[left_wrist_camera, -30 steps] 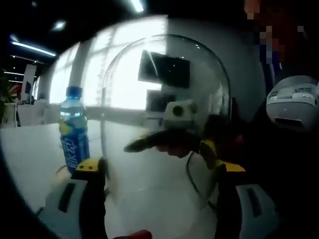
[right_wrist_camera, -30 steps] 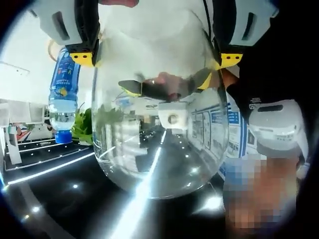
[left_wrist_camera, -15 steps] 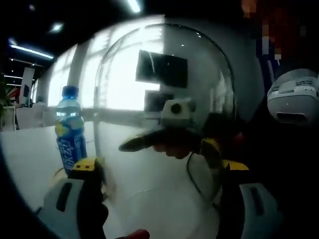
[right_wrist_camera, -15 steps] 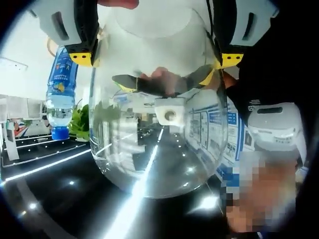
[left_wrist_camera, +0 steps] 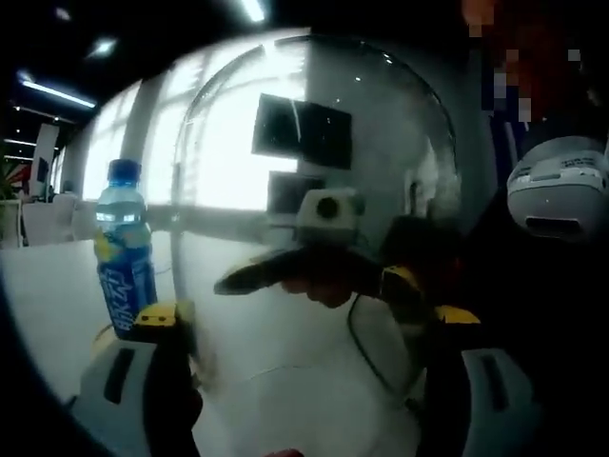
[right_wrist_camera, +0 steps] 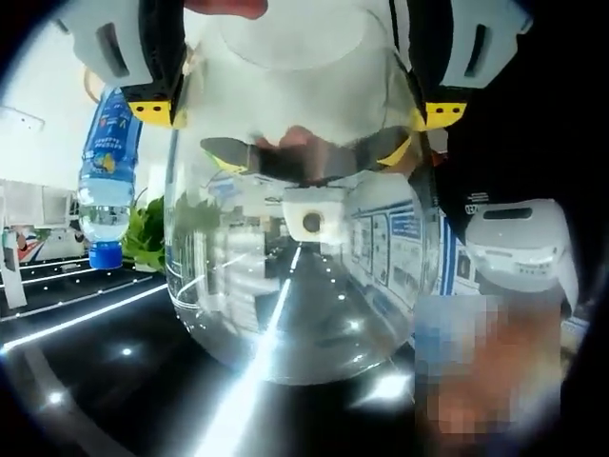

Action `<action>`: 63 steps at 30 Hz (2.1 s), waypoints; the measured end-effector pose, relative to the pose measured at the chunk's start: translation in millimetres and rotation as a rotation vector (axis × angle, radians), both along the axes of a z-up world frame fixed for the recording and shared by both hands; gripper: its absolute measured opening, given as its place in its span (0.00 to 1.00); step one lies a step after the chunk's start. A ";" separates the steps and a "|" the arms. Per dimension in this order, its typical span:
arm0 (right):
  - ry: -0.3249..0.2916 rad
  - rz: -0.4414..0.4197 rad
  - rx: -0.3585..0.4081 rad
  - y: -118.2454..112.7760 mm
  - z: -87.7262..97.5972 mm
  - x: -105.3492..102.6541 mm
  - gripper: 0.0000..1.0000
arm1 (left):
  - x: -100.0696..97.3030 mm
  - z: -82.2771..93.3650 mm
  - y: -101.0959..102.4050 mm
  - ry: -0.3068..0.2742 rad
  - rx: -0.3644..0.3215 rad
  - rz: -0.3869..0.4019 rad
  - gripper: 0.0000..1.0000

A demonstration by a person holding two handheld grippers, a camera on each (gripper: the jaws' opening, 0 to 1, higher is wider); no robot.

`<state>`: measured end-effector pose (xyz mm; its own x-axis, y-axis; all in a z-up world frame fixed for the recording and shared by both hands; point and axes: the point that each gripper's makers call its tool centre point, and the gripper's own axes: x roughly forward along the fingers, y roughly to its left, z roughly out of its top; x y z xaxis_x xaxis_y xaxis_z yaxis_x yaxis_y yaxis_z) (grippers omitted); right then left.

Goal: Open the cover put in the Mizone put the cover back on

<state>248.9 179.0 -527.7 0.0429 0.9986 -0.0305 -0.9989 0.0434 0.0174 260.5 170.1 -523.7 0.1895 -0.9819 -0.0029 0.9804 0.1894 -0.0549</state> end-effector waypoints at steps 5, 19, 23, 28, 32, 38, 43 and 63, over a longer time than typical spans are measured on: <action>-0.002 0.011 0.013 0.5 0.6 0.4 0.91 | 0.1 1.0 -1.3 -0.003 -0.019 0.005 0.87; 0.033 0.016 0.044 4.6 28.2 -2.1 0.91 | -1.0 31.5 1.7 0.029 -0.070 0.004 0.87; -0.009 0.029 0.033 5.1 42.2 -6.3 0.91 | -6.1 42.0 0.6 -0.010 -0.032 0.011 0.87; 0.004 0.032 0.008 4.4 49.7 -6.5 0.91 | -6.2 49.7 1.6 0.008 -0.047 0.015 0.87; 0.022 0.028 0.028 2.5 58.8 -7.9 0.91 | -6.8 61.9 -0.2 0.020 -0.051 0.016 0.87; -0.002 0.032 0.024 1.7 73.2 -9.9 0.91 | -8.5 73.7 -1.1 0.002 -0.017 0.016 0.87; 0.016 0.037 0.037 2.7 91.2 -7.3 0.91 | -5.4 95.1 0.4 0.017 -0.045 0.028 0.87; 0.006 0.032 0.030 5.4 185.8 8.2 0.91 | 7.3 185.6 1.1 0.006 -0.073 0.027 0.87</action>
